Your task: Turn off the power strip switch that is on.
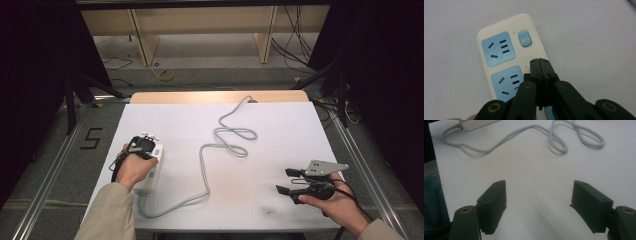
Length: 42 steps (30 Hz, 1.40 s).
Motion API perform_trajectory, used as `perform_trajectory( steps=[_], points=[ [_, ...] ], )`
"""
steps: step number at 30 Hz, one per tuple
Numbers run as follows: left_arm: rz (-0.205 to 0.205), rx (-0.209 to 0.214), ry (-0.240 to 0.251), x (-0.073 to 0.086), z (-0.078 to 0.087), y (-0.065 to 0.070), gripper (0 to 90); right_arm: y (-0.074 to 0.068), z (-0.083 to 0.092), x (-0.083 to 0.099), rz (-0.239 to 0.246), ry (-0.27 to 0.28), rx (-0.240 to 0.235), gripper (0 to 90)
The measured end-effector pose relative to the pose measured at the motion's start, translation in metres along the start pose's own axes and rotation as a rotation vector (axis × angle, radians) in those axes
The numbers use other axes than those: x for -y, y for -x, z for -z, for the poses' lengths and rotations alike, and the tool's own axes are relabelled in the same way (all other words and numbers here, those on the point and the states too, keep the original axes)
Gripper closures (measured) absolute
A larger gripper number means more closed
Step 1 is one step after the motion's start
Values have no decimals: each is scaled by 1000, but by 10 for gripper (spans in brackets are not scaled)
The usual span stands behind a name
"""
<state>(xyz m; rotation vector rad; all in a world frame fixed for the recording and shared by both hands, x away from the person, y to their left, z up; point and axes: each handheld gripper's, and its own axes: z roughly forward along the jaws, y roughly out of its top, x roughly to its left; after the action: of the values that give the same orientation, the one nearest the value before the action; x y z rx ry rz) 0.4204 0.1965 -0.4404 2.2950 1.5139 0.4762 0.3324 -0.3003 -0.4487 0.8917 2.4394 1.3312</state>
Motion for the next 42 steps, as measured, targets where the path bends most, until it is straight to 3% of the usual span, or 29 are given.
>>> perform_trajectory(
  steps=[24,32,42],
  points=[
    [4,-3,12,0,1,-2,900,0,0,0,1,0,-1,286],
    [10,-14,50,-1,3,-3,900,0,0,0,1,2,-1,286],
    [15,-37,152,-2,9,-4,897,0,0,0,1,2,-2,287]
  ],
)
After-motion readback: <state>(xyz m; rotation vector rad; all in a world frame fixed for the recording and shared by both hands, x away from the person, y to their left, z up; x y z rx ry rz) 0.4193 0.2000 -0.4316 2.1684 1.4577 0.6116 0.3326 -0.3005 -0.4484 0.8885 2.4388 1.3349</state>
